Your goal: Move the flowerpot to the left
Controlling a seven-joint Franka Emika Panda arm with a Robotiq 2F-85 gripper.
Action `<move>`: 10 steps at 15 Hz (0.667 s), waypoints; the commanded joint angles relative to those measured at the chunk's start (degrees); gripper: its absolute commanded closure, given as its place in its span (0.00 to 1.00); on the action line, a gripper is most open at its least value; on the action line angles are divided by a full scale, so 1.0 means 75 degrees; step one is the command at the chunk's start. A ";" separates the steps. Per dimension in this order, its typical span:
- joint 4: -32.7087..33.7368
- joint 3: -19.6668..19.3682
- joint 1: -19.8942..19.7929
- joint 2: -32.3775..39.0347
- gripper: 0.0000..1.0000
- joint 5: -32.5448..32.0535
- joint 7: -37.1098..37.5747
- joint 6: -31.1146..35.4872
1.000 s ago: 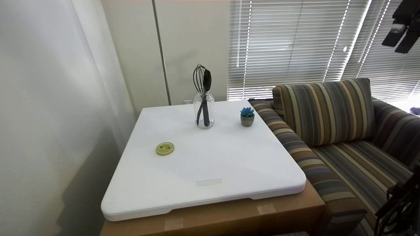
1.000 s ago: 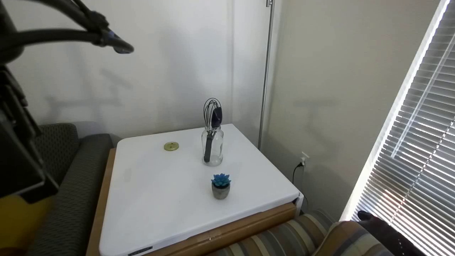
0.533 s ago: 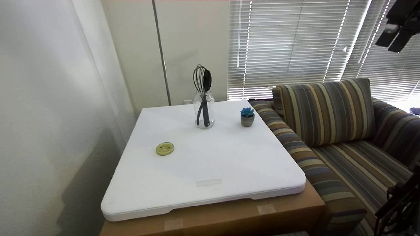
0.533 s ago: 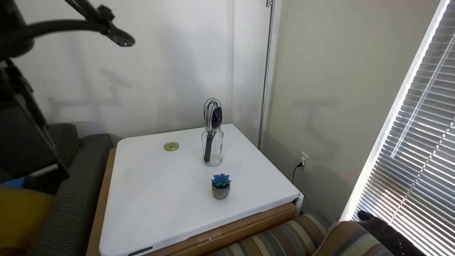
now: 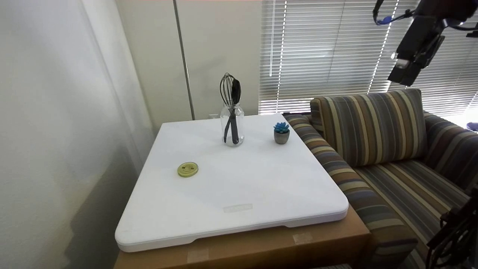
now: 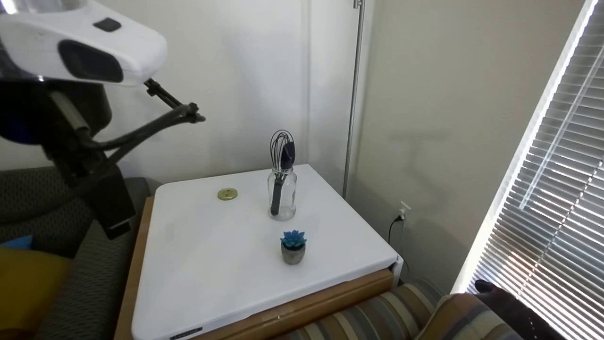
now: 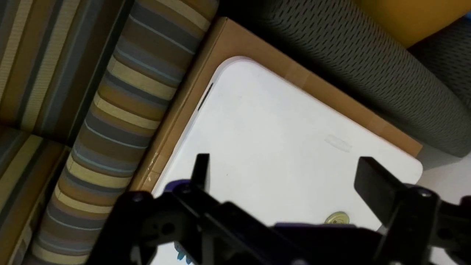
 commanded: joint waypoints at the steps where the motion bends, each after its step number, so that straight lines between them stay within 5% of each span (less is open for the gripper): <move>1: 0.0081 0.0215 -0.0207 0.0162 0.00 0.0122 -0.0115 -0.0024; 5: 0.0201 0.0239 -0.0209 0.0412 0.00 0.0142 -0.0168 0.0089; 10: 0.1229 0.0565 -0.0032 0.1823 0.00 -0.0050 -0.0254 0.0678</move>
